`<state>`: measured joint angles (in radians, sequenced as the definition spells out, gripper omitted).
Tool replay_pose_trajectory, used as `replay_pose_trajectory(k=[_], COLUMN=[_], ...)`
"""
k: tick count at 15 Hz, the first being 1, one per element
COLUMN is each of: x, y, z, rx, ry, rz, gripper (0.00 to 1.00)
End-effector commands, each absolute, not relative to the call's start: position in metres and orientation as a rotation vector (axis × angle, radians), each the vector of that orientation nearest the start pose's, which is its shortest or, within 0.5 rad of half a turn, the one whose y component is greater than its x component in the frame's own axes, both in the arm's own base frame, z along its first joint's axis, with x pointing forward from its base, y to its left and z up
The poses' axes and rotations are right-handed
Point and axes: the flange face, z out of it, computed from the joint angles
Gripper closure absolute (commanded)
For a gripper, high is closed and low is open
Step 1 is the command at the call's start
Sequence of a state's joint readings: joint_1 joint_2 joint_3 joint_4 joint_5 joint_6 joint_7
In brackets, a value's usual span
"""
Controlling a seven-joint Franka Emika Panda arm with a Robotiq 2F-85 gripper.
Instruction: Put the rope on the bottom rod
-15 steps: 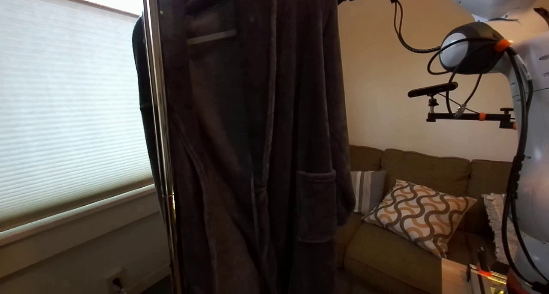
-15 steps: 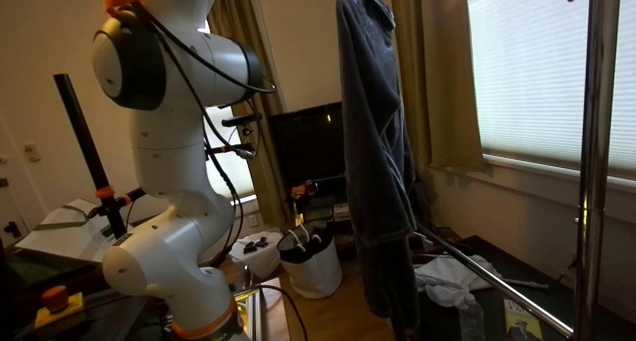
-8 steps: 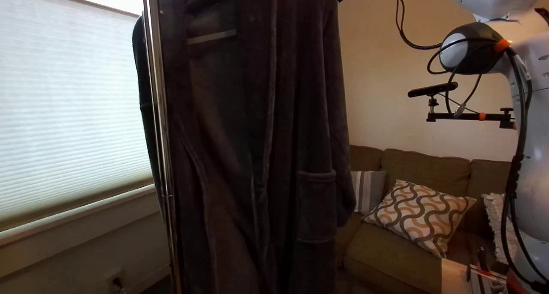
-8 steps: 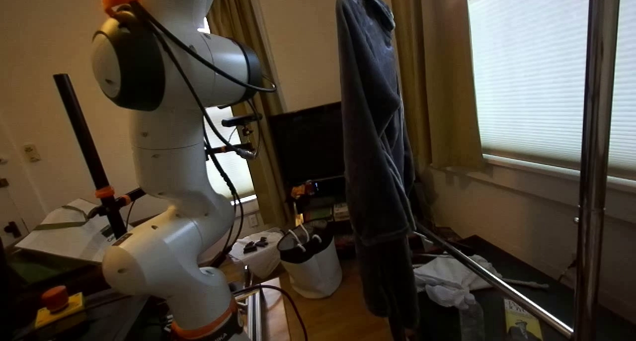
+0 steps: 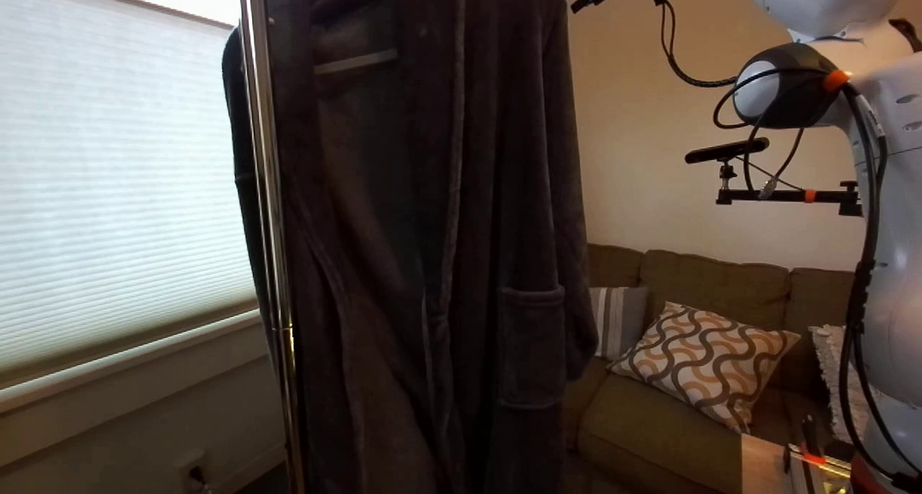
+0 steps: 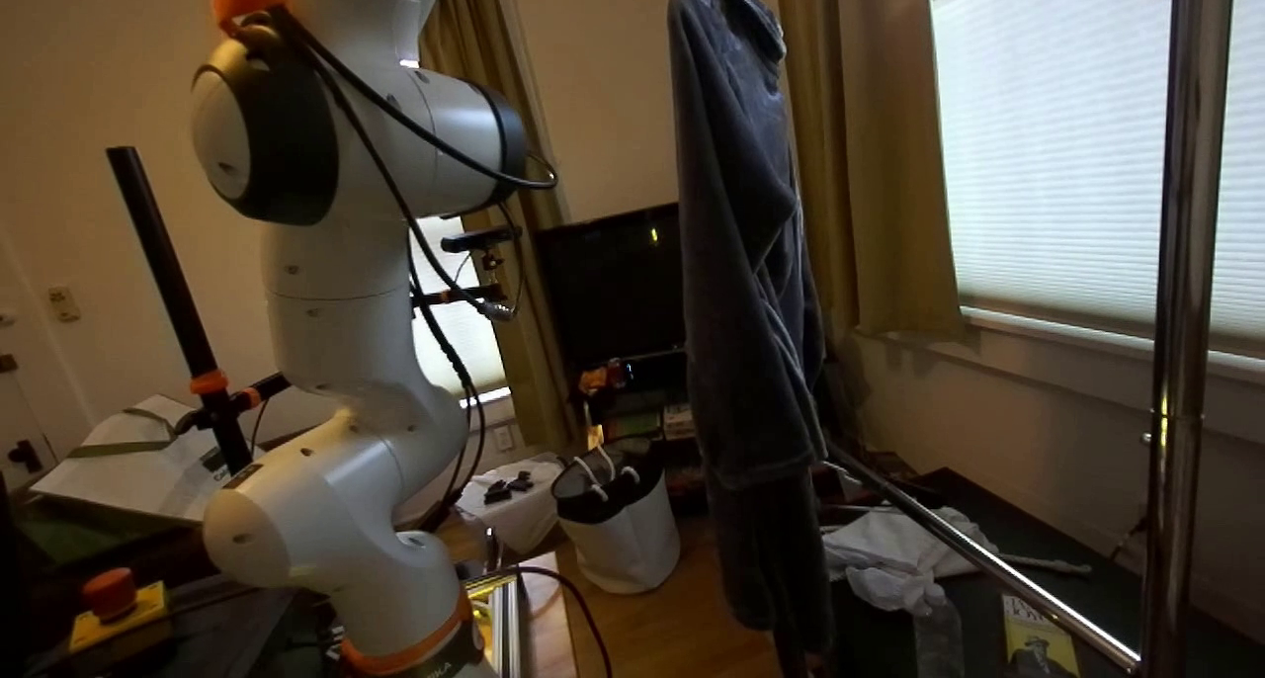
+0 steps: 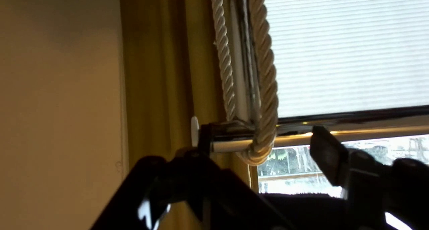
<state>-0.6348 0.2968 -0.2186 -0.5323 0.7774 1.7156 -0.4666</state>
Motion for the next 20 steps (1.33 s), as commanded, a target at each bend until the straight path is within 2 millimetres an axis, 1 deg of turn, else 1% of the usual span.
replay_pose_trajectory(k=[1,3,4,5,11,13,14,15,16,17,18,20], x=[0.425,0.426,0.429,0.43,0.432,0.429,0.425,0.417,0.405,0.393,0.379,0.352], y=[-0.315,-0.314,-0.312,-0.312,-0.313,-0.314,-0.313,-0.309,-0.303,-0.299,-0.296,-0.296], z=[0.952,0.952,0.952,0.952,0.951,0.953,0.956,0.963,0.975,0.983,0.992,1.003], rx=[-2.618,-2.605,-2.603,-2.598,-2.582,-2.578,-2.553,-2.496,-2.424,-2.392,-2.351,-2.258], ry=[0.084,0.06,0.048,0.048,0.044,0.052,0.034,-0.022,-0.125,-0.196,-0.268,-0.408], rz=[-1.647,-1.661,-1.661,-1.666,-1.671,-1.673,-1.68,-1.708,-1.76,-1.792,-1.822,-1.861], gripper=[0.34,0.38,0.45,0.55,0.99,1.0,0.97,0.97,0.97,0.97,0.97,0.97])
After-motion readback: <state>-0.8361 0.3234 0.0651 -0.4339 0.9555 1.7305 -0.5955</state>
